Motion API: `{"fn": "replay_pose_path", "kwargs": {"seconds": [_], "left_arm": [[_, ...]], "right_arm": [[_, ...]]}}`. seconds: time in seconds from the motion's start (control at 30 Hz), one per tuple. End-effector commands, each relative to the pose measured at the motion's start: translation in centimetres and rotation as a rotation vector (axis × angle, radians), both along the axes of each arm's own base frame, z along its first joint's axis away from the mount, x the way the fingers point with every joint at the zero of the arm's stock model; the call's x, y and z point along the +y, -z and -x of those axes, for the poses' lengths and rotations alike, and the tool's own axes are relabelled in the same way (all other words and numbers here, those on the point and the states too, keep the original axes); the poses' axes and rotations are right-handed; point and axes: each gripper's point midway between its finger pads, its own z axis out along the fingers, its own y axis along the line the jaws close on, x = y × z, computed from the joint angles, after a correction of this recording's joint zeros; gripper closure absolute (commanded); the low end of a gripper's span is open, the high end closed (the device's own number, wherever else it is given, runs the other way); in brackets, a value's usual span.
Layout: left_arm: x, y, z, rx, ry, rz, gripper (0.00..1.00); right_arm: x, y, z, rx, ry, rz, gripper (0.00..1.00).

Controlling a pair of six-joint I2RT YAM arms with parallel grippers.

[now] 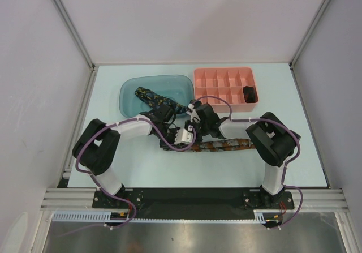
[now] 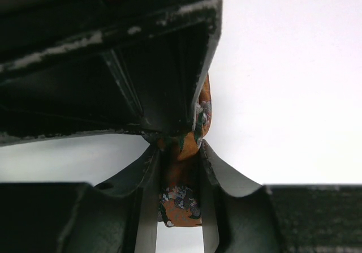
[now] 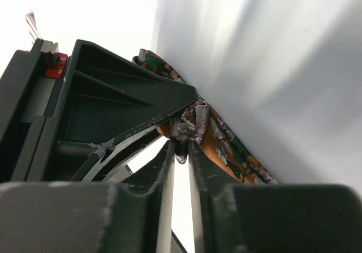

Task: Roll the ties
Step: Roll the tie at the center of the board.

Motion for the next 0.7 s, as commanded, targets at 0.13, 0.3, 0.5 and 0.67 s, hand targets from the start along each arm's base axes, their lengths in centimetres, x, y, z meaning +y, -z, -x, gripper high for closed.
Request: {"fn": "replay_pose_path", "kwargs": {"seconds": [0.13,0.3,0.5,0.67], "left_arm": [[1.7,1.3,2.0,0.039,0.012,-0.069,0.52],[3.2,-0.2,0.5,0.017,-0.066,-0.032,0.34],[4.2,-1.0,0.2,0.009,-0.090,-0.019,0.35],[2.9,-2.5,0.1,0.025,-0.090,0.046,0.49]], "right_arm": [[-0.2,-0.1,-0.9,-0.049,0.000,0.007,1.00],[-1.2,0.8,-1.1,-0.049,0.024,0.061,1.00],[-1.7,1.7,-0.6,-0.045,0.027,0.102,1.00],[-1.7,1.8,-0.6,-0.055,0.023,0.115,1.00]]}}
